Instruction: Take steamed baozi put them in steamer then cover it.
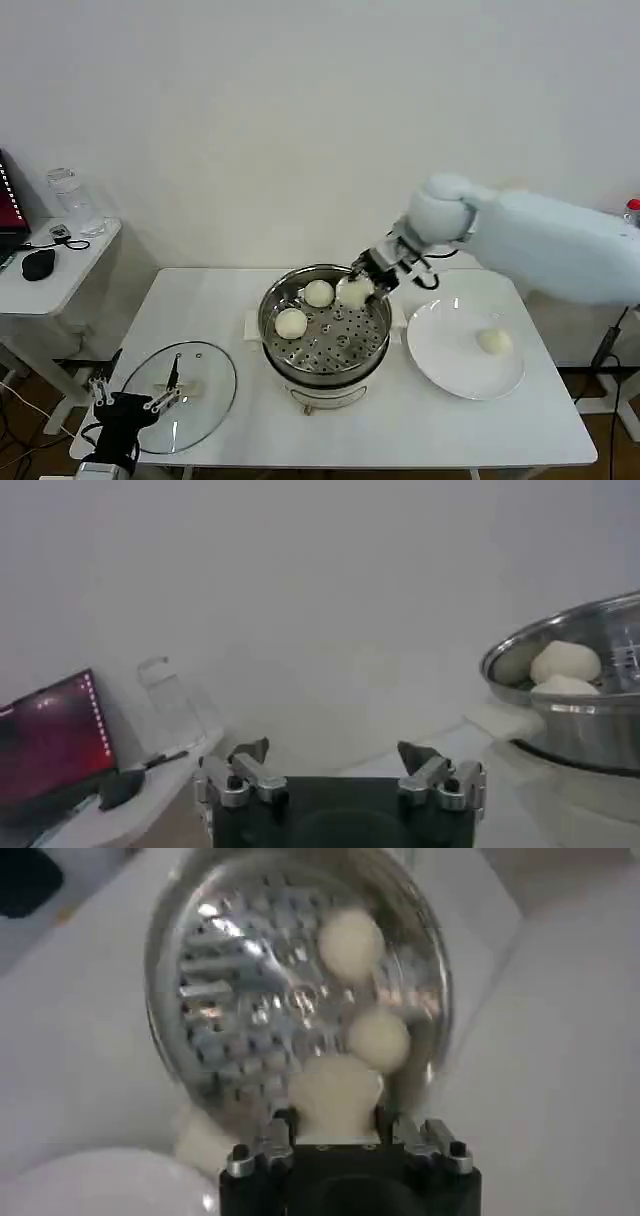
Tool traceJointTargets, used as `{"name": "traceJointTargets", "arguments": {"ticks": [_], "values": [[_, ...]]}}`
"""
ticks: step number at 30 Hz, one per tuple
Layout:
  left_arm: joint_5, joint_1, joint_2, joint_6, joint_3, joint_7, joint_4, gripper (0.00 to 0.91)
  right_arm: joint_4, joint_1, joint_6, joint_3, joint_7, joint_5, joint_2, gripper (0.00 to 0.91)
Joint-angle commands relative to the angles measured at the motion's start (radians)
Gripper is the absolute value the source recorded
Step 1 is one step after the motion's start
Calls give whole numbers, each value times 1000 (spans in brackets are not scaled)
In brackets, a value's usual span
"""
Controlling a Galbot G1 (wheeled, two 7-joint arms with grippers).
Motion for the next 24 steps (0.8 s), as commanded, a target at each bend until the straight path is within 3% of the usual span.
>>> {"name": "traceJointTargets", "arguments": {"ticks": [1,13,24], "values": [[-4,4,-10,0,-15,0,-6,907,20,-39,95,-81,11,-86,148,534],[-8,0,-23,-3,-22,-1,-6,907,6,-55,161,-112,21,-139,220,534],[-17,-2,-22,-4,-29,-1,-5,907,4,-57,184,-126,14,-185,216,534]]}}
